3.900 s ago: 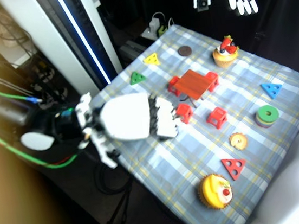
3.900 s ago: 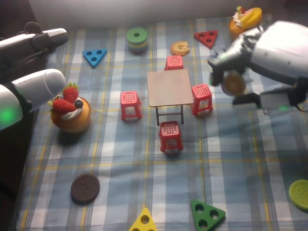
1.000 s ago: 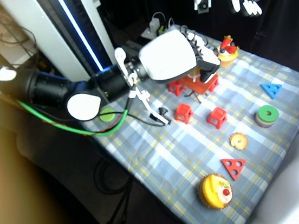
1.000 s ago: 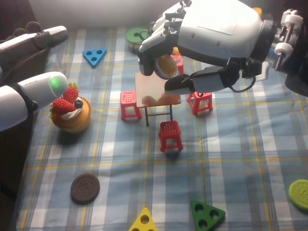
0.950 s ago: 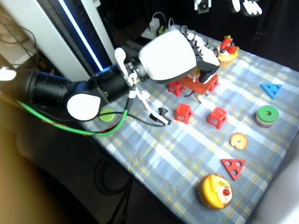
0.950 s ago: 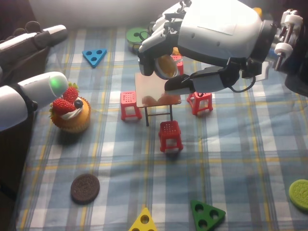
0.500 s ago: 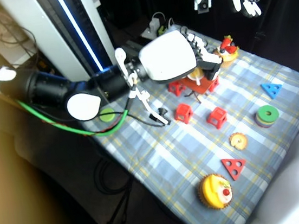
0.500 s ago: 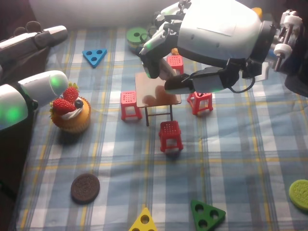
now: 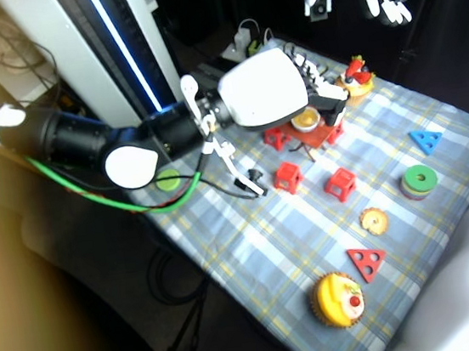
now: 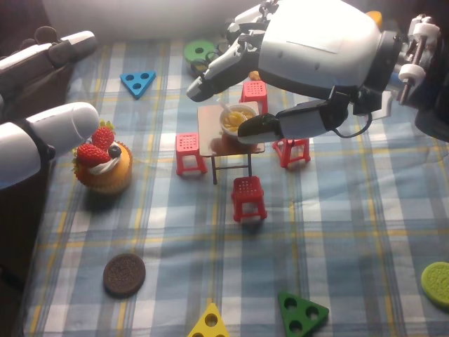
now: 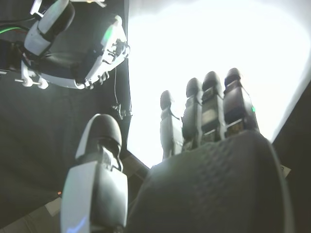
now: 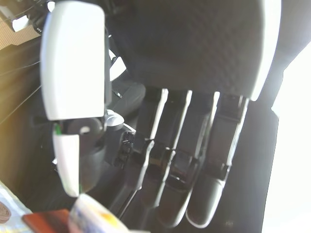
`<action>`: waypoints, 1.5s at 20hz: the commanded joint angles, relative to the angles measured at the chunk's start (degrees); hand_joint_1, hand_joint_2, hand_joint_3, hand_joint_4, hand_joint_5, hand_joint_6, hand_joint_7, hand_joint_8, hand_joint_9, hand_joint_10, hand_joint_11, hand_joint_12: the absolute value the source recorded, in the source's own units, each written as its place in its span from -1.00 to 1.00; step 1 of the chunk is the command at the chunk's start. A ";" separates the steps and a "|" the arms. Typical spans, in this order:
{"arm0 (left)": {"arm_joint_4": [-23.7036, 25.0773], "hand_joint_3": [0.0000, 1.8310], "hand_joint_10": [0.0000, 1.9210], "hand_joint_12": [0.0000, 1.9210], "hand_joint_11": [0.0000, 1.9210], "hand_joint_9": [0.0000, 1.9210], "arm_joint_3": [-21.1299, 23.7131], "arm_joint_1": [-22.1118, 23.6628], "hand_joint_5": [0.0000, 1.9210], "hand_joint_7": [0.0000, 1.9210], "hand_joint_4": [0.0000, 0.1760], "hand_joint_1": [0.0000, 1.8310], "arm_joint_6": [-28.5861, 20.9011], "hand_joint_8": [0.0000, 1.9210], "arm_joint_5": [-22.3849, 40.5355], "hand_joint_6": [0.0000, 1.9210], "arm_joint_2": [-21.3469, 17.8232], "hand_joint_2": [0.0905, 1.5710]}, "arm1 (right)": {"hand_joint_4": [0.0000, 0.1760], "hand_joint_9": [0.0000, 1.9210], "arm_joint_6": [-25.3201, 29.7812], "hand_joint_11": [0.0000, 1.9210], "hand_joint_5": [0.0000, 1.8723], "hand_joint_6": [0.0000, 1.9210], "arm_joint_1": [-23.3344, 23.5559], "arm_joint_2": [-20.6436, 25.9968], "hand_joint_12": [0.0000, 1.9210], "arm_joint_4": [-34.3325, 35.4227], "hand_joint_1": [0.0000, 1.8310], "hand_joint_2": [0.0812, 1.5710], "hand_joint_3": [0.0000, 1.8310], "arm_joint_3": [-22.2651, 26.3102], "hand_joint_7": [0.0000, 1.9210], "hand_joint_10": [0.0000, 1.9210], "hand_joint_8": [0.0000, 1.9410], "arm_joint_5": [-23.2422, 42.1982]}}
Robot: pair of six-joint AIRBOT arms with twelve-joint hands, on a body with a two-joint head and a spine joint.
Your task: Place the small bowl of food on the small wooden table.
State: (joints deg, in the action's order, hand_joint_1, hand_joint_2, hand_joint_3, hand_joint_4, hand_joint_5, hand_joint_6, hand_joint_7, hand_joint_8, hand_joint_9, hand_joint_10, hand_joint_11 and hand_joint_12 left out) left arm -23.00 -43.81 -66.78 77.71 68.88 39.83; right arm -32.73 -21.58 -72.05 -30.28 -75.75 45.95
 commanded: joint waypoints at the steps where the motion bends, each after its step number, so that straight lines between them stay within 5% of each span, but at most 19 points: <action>1: 0.53 -1.00 -1.00 -1.00 -1.00 -0.89 -0.42 0.68 -0.64 -0.78 0.69 -0.54 -0.67 -1.00 7.02 -0.98 0.20 0.45 | -0.20 -0.26 0.27 -0.52 -0.45 -1.00 1.17 0.09 0.18 1.98 0.01 0.18 -1.00 0.28 -0.53 -1.00 -1.00 6.15; 3: 0.53 -1.00 -0.99 -1.00 -1.00 -0.88 -0.46 0.70 -0.63 -0.77 0.57 -0.52 -0.68 -0.99 7.04 -0.98 0.20 0.44 | -0.09 -0.49 0.27 -0.71 -0.60 -1.00 1.17 0.09 0.02 2.02 -0.07 0.16 -1.00 0.45 -0.67 -1.00 -1.00 6.27; 4: 0.53 -1.00 -0.99 -1.00 -0.99 -0.85 -0.48 0.78 -0.63 -0.74 0.43 -0.57 -0.68 -0.99 7.07 -0.99 0.20 0.46 | 0.16 -0.67 0.27 -0.88 -0.74 -1.00 1.17 0.23 -0.23 2.28 -0.15 0.14 -1.00 0.61 -0.69 -1.00 -1.00 6.81; 6: 0.53 -1.00 -0.99 -0.95 -0.92 -0.78 -0.51 0.95 -0.56 -0.69 0.16 -0.58 -0.68 -0.99 7.24 -0.99 0.19 0.45 | 0.35 -0.71 0.27 -0.88 -0.79 -1.00 1.17 0.51 -0.42 3.75 -0.18 0.15 -1.00 0.91 -0.70 -1.00 -1.00 8.72; 7: 0.53 -1.00 -0.98 -0.93 -0.89 -0.76 -0.51 1.03 -0.55 -0.66 0.16 -0.61 -0.68 -0.99 7.37 -0.99 0.18 0.44 | 0.05 -0.70 0.27 -0.98 -0.82 -1.00 1.17 0.99 -0.18 4.43 -0.22 0.16 -1.00 1.12 -0.68 -1.00 -1.00 9.66; 10: 0.48 -1.00 -1.00 -0.92 -0.91 -0.76 -0.47 1.05 -0.51 -0.62 -0.11 -0.56 -0.90 -1.00 8.07 -1.00 0.08 0.42 | 0.27 -0.73 0.27 -1.00 -0.85 -1.00 1.16 4.93 -0.22 6.97 -0.27 0.09 -1.00 2.05 -0.73 -1.00 -1.00 12.22; 11: 0.47 -1.00 -1.00 -0.91 -0.90 -0.75 -0.44 1.05 -0.51 -0.62 -0.18 -0.55 -1.27 -1.00 8.42 -1.00 -0.01 0.42 | 0.11 -0.72 0.27 -1.00 -0.87 -1.00 0.97 6.04 -0.21 7.42 -0.32 0.07 -1.00 2.37 -0.72 -1.00 -1.00 12.87; 13: 0.45 -1.00 -0.99 -0.89 -0.89 -0.74 -0.35 1.03 -0.54 -0.62 0.00 -0.57 -2.19 -1.00 9.87 -1.00 -0.22 0.41 | 0.11 -0.77 0.26 -1.00 -0.83 -0.99 -1.11 8.80 -0.31 9.59 -0.28 0.05 -1.00 3.32 -0.73 -1.00 -1.00 15.65; 15: 0.45 -1.00 -1.00 -0.89 -0.92 -0.78 -0.35 1.02 -0.58 -0.67 0.21 -0.55 -3.23 -1.00 11.61 -1.00 -0.30 0.41 | 0.34 -0.83 -0.16 -1.00 -0.83 -1.00 -4.33 11.33 -0.53 12.97 -0.26 0.30 -0.98 4.38 -0.75 -0.99 -1.00 19.47; 16: 0.45 -1.00 -1.00 -0.73 -0.98 -0.79 -0.36 1.01 -0.57 -0.68 0.15 -0.55 -3.81 -1.00 13.07 -0.99 -0.31 0.40 | 0.38 -0.78 -1.08 -0.99 -0.81 -1.00 -6.71 12.66 -0.40 15.51 -0.20 0.28 -1.00 5.20 -0.71 -0.99 -0.99 21.80; 18: 0.88 -1.00 -1.00 -0.60 -1.00 -0.78 -0.44 0.87 -0.63 -0.69 0.34 -0.54 -6.09 -1.00 16.26 -1.00 -0.44 0.42 | 0.15 -0.78 -2.82 -1.00 -0.82 -1.00 -10.72 14.94 -0.43 19.90 -0.07 0.31 -0.99 6.84 -0.72 -1.00 -1.00 26.26; 21: 2.07 -1.00 -1.00 -0.55 -1.00 -0.83 -1.58 0.81 -0.72 -0.80 -0.22 -0.50 -12.29 -1.00 20.68 -1.00 -0.04 0.38 | -0.61 -0.64 -5.62 -0.94 -0.77 -1.00 -20.06 17.98 -0.39 27.25 -0.01 0.48 -0.98 10.71 -0.66 -0.98 -1.00 35.02; 22: 2.51 -1.00 -1.00 -0.66 -1.00 -0.88 -1.80 0.80 -0.81 -0.85 -0.08 -0.55 -13.97 -1.00 22.33 -1.00 0.14 0.37 | -0.59 -0.61 -6.42 -0.91 -0.75 -0.99 -23.05 18.42 -0.37 29.52 -0.01 0.49 -0.98 11.87 -0.63 -0.97 -0.99 38.16; 23: 2.80 -1.00 -1.00 -0.69 -1.00 -0.91 -1.87 0.79 -0.91 -0.90 -0.54 -0.49 -15.09 -1.00 24.05 -1.00 0.26 0.33 | -0.88 -0.57 -6.85 -0.87 -0.74 -0.99 -25.99 18.68 -0.36 31.76 -0.24 0.41 -1.00 12.82 -0.59 -0.96 -0.98 41.27; 25: 3.09 -1.00 -1.00 -0.50 -1.00 -0.88 -1.90 0.56 -1.00 -0.96 -0.27 -0.43 -16.89 -1.00 27.50 -1.00 0.54 0.27 | -0.80 -0.48 -6.92 -0.77 -0.64 -1.00 -31.41 18.83 -0.32 36.13 -0.37 0.42 -1.00 14.11 -0.53 -0.98 -1.00 47.15; 26: 3.28 -0.99 -1.00 -0.55 -1.00 -0.92 -2.01 0.27 -1.00 -0.99 -0.48 -0.45 -18.17 -1.00 29.37 -1.00 0.70 0.33 | -0.98 -0.43 -6.95 -0.71 -0.64 -1.00 -33.85 18.97 -0.33 37.86 -0.36 0.44 -1.00 14.81 -0.47 -0.99 -1.00 49.72; 27: 3.47 -0.99 -0.99 -0.42 -1.00 -0.87 -2.32 0.03 -0.95 -0.96 -0.71 -0.50 -20.37 -1.00 30.47 -0.99 1.01 0.37 | -0.90 -0.42 -7.08 -0.67 -0.68 -1.00 -35.97 19.15 -0.40 39.09 -0.33 0.49 -1.00 15.88 -0.45 -1.00 -1.00 52.45; 28: 3.59 -0.99 -0.99 -0.20 -1.00 -0.80 -3.14 0.21 -0.83 -0.93 -0.67 -0.52 -21.61 -1.00 30.46 -0.99 1.75 0.44 | -0.73 -0.46 -7.47 -0.71 -0.73 -1.00 -36.85 19.38 -0.44 39.34 -0.31 0.52 -1.00 16.60 -0.48 -1.00 -1.00 54.03; 30: 2.77 -0.99 -0.99 -0.25 -1.00 -0.72 -5.32 0.29 -0.81 -0.80 -0.50 -0.76 -26.62 -0.99 30.48 -0.99 3.34 0.57 | 0.22 -0.73 -8.19 -0.93 -0.98 -1.00 -37.42 19.54 -0.75 39.23 -0.29 0.54 -1.00 17.14 -0.73 -1.00 -1.00 55.01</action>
State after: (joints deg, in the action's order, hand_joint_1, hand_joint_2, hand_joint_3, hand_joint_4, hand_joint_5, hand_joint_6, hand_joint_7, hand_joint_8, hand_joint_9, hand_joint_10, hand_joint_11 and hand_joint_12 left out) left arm -20.38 -49.41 -66.83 50.65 92.77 43.48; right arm -40.91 -59.35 -52.88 8.47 -58.54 93.60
